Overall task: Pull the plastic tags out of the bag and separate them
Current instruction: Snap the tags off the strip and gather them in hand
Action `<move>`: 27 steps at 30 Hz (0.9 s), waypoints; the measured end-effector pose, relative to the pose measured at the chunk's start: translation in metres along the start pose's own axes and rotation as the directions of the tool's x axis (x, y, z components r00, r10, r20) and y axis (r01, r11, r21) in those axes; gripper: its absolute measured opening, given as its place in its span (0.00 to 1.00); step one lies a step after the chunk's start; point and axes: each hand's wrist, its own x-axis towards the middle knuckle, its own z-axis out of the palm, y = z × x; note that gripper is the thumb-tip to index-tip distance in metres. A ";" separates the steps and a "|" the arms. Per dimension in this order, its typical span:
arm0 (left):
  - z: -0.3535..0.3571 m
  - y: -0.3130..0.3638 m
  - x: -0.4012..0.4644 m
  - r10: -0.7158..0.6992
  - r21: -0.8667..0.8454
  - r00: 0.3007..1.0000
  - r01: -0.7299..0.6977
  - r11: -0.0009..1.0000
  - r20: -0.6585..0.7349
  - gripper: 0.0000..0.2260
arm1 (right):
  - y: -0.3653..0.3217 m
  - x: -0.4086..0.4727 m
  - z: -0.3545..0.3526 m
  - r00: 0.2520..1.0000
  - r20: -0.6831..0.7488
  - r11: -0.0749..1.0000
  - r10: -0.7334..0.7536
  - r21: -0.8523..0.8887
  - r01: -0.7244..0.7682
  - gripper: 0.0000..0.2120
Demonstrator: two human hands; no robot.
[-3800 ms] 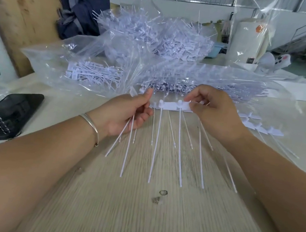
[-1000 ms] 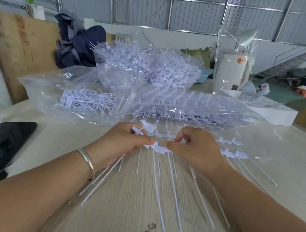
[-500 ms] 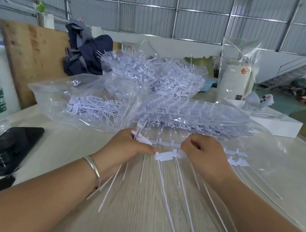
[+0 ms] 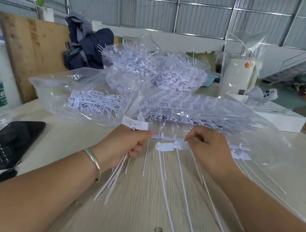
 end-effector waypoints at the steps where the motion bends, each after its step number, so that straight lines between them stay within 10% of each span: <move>1: 0.001 0.000 0.000 -0.019 -0.009 1.000 0.019 1.000 0.003 0.09 | 0.000 0.000 0.000 1.000 0.002 1.000 -0.008 0.003 0.008 0.09; 14: 0.002 0.001 -0.004 -0.086 0.072 0.988 0.077 0.994 0.130 0.13 | 0.001 -0.001 0.004 0.995 0.031 0.996 -0.091 0.005 0.091 0.05; 20: 0.000 -0.002 -0.002 -0.013 0.079 0.998 0.009 0.997 0.055 0.12 | 0.003 0.001 0.004 0.974 0.076 0.908 -0.215 -0.351 0.228 0.05; 27: -0.002 0.001 -0.002 -0.008 0.005 0.999 0.007 1.000 0.046 0.11 | 0.009 0.003 0.001 0.991 0.136 0.955 0.001 -0.293 0.039 0.19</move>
